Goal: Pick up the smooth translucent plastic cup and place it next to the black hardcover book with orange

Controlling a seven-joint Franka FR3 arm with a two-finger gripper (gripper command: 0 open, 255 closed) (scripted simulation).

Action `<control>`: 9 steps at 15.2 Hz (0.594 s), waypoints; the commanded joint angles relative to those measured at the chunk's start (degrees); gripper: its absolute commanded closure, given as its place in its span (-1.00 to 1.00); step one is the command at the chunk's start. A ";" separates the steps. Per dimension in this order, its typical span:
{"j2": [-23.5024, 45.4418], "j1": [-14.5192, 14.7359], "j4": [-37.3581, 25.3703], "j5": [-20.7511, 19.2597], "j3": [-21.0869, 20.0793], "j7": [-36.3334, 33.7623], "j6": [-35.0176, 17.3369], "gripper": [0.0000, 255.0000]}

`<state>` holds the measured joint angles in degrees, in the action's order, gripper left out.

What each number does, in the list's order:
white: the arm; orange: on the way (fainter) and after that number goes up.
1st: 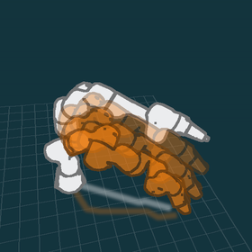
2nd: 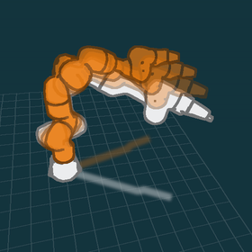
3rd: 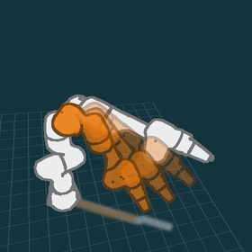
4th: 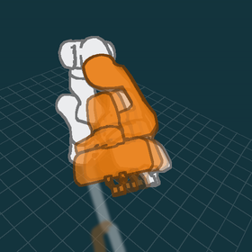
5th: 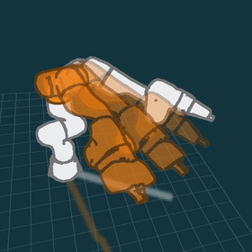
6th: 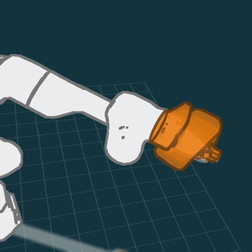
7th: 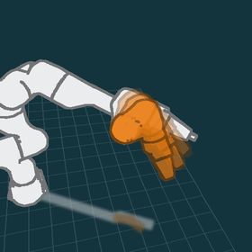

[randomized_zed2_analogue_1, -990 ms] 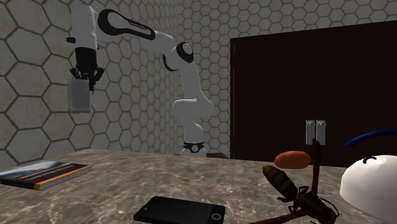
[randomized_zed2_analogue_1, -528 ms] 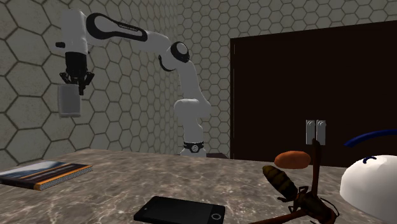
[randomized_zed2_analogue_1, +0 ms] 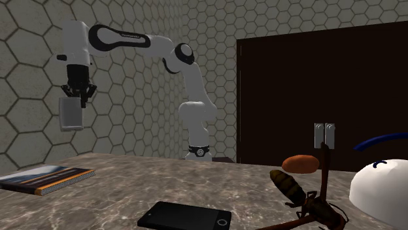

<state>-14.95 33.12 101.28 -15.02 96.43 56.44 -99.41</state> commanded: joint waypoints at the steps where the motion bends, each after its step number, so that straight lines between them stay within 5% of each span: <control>1: -0.19 -0.02 1.39 -0.28 0.21 -0.19 -1.45 1.00; 9: -1.81 1.72 6.40 -2.27 2.56 -1.58 -7.00 1.00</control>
<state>-16.69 34.88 106.99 -17.14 98.91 54.96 -105.68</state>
